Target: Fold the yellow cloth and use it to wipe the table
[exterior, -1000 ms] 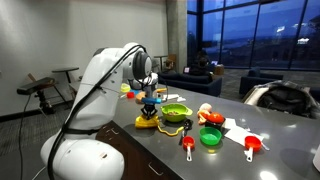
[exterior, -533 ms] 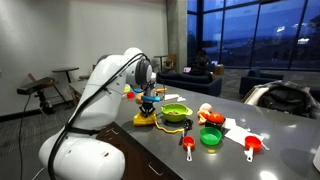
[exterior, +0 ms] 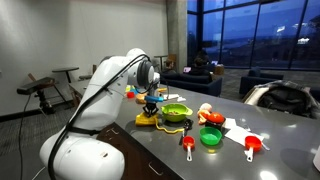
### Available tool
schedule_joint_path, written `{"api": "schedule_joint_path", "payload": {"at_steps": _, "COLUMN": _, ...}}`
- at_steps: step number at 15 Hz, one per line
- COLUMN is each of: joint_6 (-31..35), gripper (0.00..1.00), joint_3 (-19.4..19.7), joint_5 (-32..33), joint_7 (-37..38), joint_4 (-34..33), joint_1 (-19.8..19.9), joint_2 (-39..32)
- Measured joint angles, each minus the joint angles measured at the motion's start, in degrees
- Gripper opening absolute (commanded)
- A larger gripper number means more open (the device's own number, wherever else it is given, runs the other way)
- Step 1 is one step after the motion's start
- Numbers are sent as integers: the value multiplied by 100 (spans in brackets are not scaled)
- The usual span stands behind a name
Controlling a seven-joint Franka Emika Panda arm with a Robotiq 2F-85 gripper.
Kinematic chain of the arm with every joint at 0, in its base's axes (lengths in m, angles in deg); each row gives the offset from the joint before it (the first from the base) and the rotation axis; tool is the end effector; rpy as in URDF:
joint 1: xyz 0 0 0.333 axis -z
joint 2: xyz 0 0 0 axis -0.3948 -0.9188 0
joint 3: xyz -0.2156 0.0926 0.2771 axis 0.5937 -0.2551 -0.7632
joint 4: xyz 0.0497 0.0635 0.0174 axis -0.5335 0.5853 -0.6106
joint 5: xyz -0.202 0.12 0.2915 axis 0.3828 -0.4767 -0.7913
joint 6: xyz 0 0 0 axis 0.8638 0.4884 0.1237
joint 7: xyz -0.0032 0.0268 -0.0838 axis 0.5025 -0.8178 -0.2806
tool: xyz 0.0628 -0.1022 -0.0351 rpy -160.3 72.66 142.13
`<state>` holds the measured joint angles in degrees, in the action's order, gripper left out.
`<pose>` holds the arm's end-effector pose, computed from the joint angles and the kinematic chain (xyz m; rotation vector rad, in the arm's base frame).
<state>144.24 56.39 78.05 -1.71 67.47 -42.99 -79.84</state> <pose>0.5901 0.3590 0.2858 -2.7617 -1.2459 0.4448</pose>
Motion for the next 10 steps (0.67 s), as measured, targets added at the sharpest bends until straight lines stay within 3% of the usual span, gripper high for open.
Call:
{"api": "schedule_joint_path", "payload": {"at_steps": 5, "joint_6": 6, "gripper": 0, "joint_3": 51, "joint_5": -9, "joint_7": 93, "joint_4": 249, "joint_1": 276, "joint_2": 152}}
{"api": "schedule_joint_path", "payload": {"at_steps": 10, "joint_6": 85, "gripper": 0, "joint_3": 146, "joint_5": -80, "joint_7": 290, "joint_4": 903, "joint_1": 585, "joint_2": 542}}
